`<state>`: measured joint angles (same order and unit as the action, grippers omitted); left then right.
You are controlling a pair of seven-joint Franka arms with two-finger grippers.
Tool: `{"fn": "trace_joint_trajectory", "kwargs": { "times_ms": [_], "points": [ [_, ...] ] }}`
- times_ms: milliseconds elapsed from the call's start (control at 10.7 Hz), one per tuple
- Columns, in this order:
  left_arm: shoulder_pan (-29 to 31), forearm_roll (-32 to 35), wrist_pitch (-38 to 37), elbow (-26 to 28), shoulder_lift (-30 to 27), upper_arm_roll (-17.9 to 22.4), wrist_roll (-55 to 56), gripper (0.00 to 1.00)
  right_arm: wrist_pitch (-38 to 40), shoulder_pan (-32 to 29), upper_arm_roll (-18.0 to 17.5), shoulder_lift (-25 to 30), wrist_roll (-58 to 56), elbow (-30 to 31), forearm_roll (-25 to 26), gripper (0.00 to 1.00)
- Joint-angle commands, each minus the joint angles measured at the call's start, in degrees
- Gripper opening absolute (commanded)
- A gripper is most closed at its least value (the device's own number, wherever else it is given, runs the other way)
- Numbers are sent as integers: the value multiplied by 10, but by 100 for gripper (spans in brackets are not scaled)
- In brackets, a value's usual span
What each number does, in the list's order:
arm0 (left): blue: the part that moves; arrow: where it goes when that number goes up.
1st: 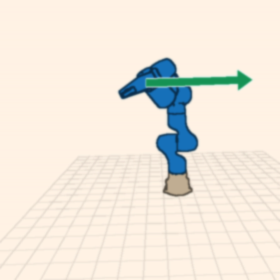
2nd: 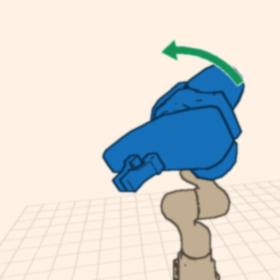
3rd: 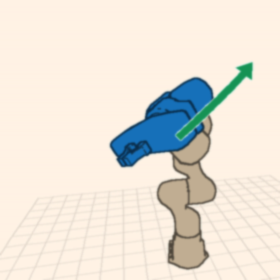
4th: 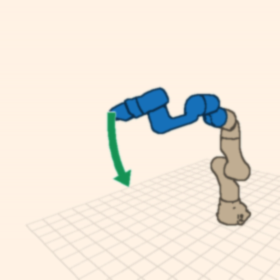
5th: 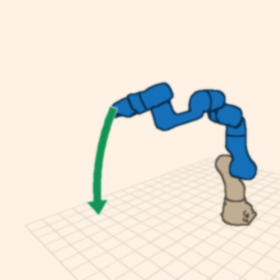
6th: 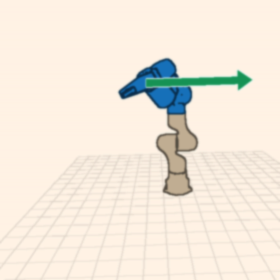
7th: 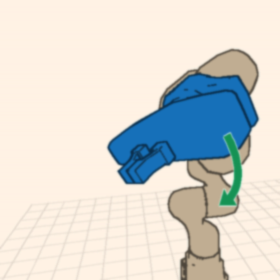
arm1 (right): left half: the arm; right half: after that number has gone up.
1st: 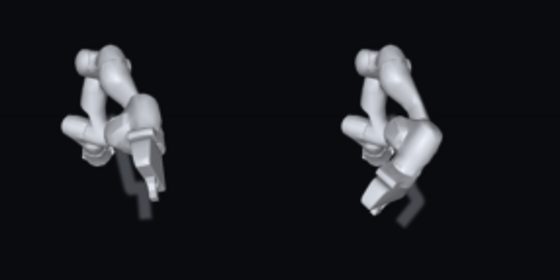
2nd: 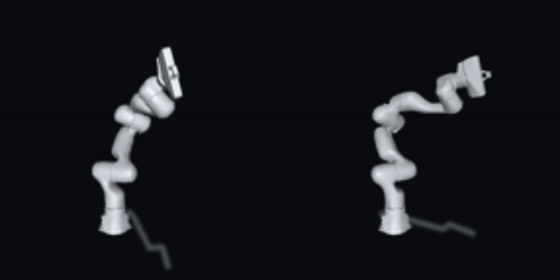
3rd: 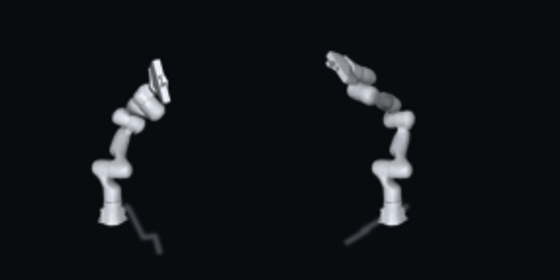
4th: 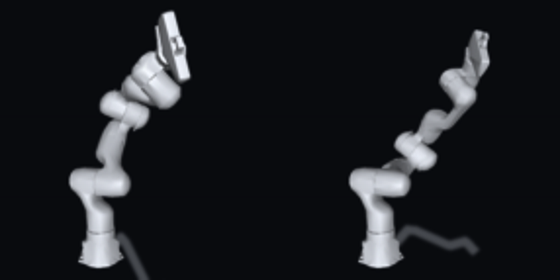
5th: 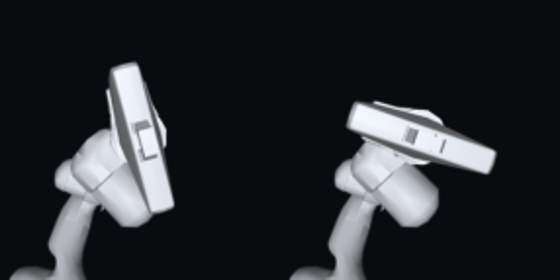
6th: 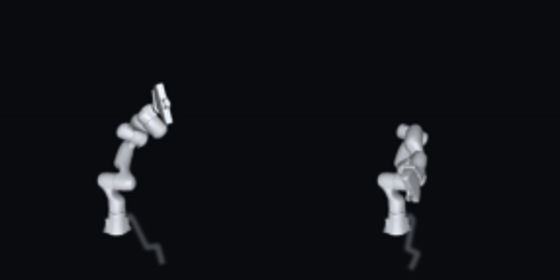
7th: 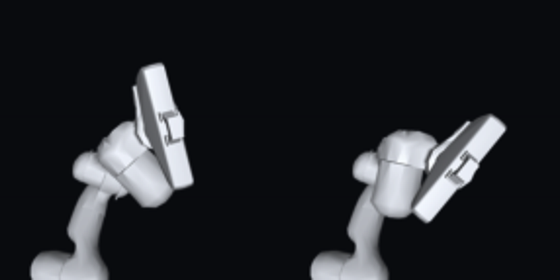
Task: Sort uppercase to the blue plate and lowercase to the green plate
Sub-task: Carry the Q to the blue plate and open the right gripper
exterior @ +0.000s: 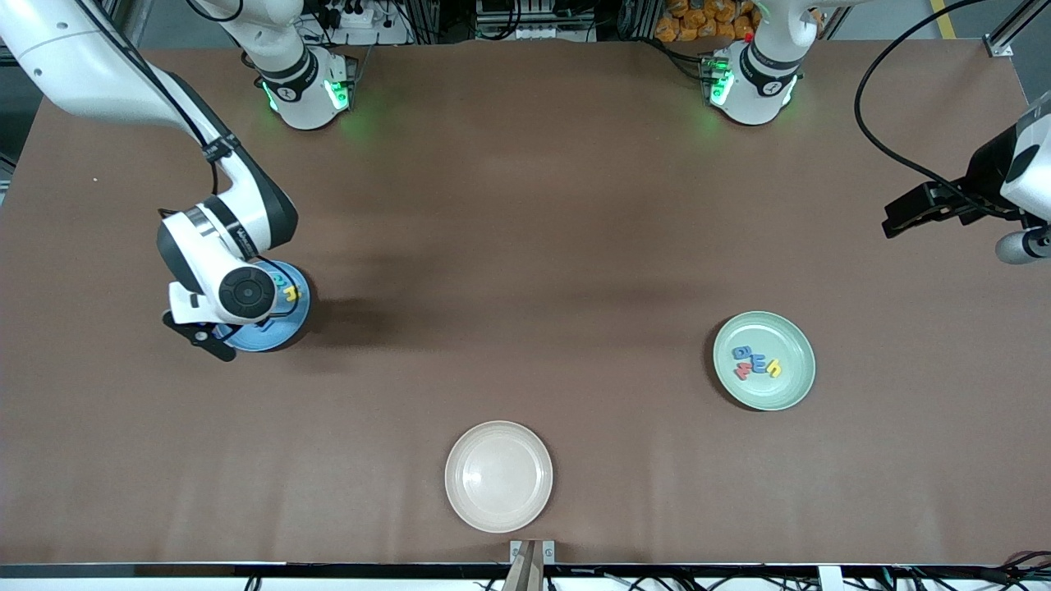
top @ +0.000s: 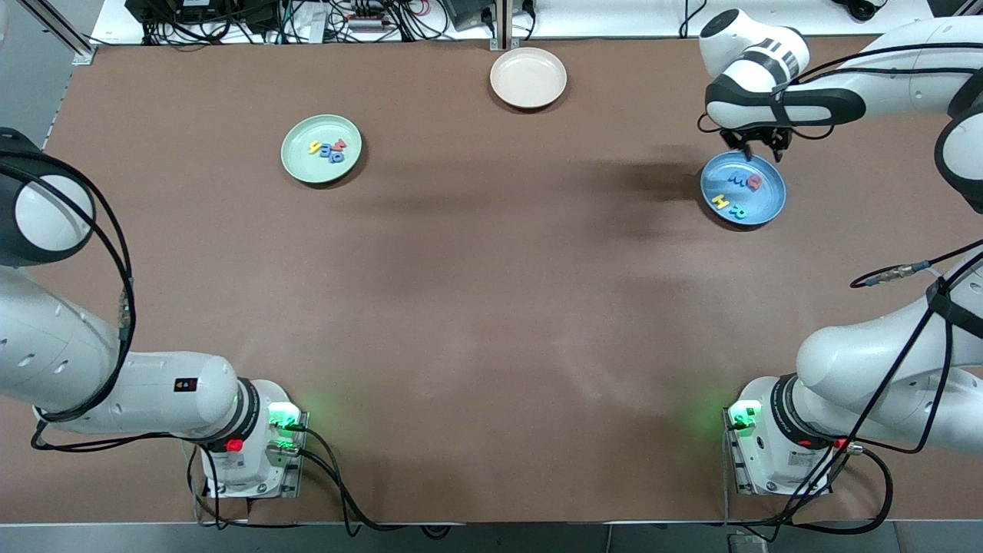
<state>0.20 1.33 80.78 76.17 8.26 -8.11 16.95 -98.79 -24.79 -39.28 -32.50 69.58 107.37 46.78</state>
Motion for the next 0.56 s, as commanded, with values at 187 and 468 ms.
{"fn": "trace_joint_trajectory", "kwargs": {
  "times_ms": [187, 468],
  "points": [
    [2, -3, -6, 15, -3, -7, -42, 100, -18, -16, -7, -1, -8, -36, -46, 100],
    [2, 1, -6, 14, -11, -1, -69, 100, -96, 21, 79, 57, -113, -51, -185, 100]
  ]
}}
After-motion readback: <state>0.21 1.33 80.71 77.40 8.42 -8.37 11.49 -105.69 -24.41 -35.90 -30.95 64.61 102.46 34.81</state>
